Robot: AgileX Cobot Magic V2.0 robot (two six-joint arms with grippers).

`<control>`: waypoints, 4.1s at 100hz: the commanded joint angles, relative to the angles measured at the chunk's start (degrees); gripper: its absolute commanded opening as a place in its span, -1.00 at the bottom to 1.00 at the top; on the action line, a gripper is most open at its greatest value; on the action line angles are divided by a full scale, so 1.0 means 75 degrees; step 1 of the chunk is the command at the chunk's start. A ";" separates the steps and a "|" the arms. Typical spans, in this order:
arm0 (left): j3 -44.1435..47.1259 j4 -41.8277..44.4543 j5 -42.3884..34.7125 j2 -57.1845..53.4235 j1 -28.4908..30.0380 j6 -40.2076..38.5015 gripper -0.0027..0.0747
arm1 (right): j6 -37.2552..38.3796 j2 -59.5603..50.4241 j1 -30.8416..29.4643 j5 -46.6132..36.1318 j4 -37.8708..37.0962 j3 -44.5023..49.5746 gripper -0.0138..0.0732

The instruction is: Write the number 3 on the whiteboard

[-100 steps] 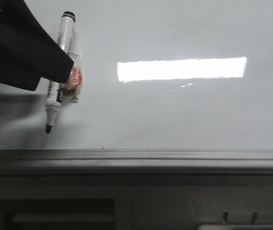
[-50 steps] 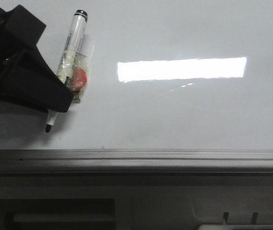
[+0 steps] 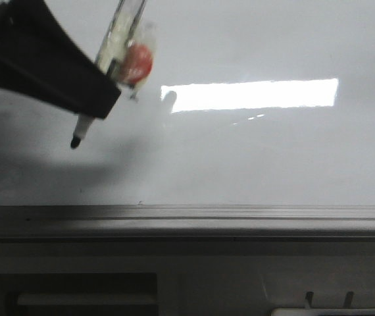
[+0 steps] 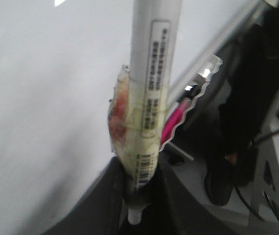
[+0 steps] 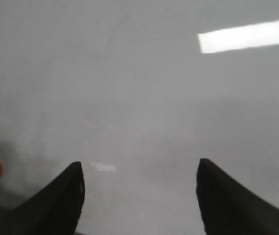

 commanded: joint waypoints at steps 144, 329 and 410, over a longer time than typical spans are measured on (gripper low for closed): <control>-0.1842 0.0624 0.3562 -0.0536 -0.0503 0.2057 -0.98 | -0.3243 0.5623 0.5376 -0.0241 0.2088 -0.3224 -0.69; 0.1245 0.2042 0.0094 -0.8078 0.1038 -0.2618 -0.99 | -0.3181 0.7387 0.2434 -0.1654 0.1991 -0.4267 -0.77; 0.1245 0.2178 0.0158 -0.8078 0.1038 -0.2604 -0.99 | -0.3181 0.7488 0.1130 0.0077 0.1944 -0.4234 -0.77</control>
